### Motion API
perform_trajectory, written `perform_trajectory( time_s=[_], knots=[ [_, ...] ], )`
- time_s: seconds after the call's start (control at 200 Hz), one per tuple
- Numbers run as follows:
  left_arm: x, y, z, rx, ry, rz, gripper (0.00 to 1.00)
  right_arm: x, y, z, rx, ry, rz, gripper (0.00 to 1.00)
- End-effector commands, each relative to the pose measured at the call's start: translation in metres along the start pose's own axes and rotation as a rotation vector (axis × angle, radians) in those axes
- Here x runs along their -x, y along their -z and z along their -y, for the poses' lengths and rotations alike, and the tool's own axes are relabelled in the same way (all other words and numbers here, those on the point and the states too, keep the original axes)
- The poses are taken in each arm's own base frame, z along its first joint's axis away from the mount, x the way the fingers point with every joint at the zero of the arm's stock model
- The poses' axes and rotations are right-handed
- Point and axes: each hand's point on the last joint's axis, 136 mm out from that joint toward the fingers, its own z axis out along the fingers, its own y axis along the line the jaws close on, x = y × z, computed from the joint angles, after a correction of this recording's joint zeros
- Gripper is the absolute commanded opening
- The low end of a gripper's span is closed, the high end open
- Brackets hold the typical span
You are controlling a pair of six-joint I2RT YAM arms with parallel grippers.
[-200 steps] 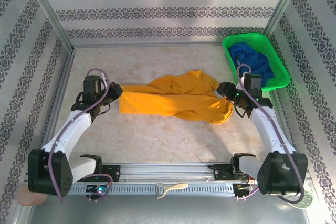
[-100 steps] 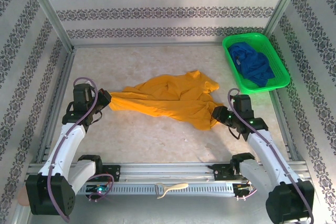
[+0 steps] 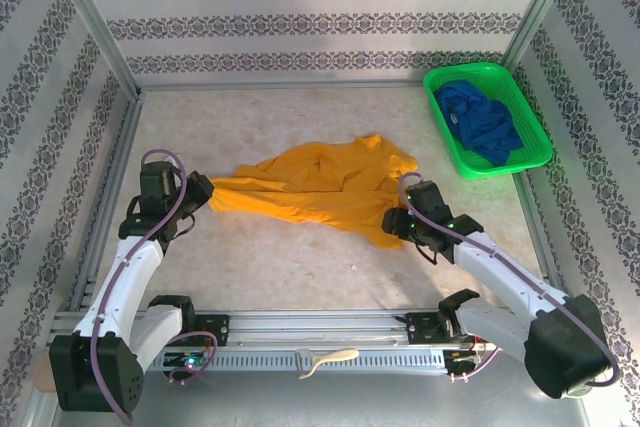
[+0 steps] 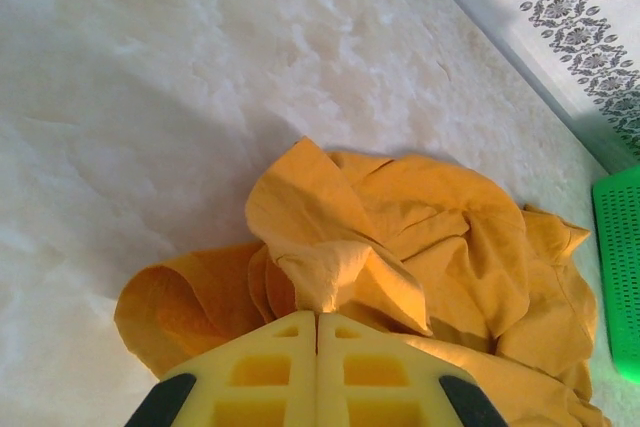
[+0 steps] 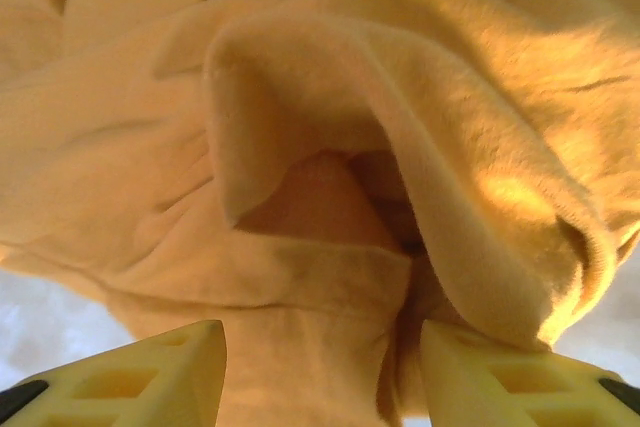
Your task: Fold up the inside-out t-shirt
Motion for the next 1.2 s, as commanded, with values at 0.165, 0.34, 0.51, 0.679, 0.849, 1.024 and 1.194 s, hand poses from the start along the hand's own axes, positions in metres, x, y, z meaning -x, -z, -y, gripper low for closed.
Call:
perform_trajectory(
  time_s=[0.165, 0.34, 0.51, 0.679, 0.849, 1.024, 1.194],
  knots=[
    [0.002, 0.001, 0.006, -0.053, 0.007, 0.01, 0.0, 0.036, 0.0, 0.004, -0.041, 0.05, 0.094, 0.51],
    [0.002, 0.001, 0.011, -0.075, 0.004, 0.01, 0.0, 0.043, -0.014, -0.004, -0.012, 0.075, 0.079, 0.47],
    [0.001, 0.0, 0.01, -0.083, 0.014, 0.007, 0.0, 0.053, -0.026, -0.01, -0.011, 0.089, 0.067, 0.41],
    [-0.002, 0.0, 0.009, -0.084, 0.015, 0.001, 0.0, 0.057, -0.038, -0.012, -0.016, 0.096, 0.038, 0.32],
    [-0.002, 0.0, 0.009, -0.082, 0.018, -0.001, 0.0, 0.059, -0.038, -0.009, -0.004, 0.076, 0.04, 0.0],
    [0.019, 0.004, 0.024, -0.117, 0.019, 0.055, 0.0, 0.1, 0.014, -0.032, 0.171, -0.003, 0.163, 0.0],
    [0.119, 0.03, 0.095, -0.239, -0.001, 0.233, 0.0, 0.21, 0.16, -0.091, 0.47, -0.044, 0.44, 0.0]
  ],
)
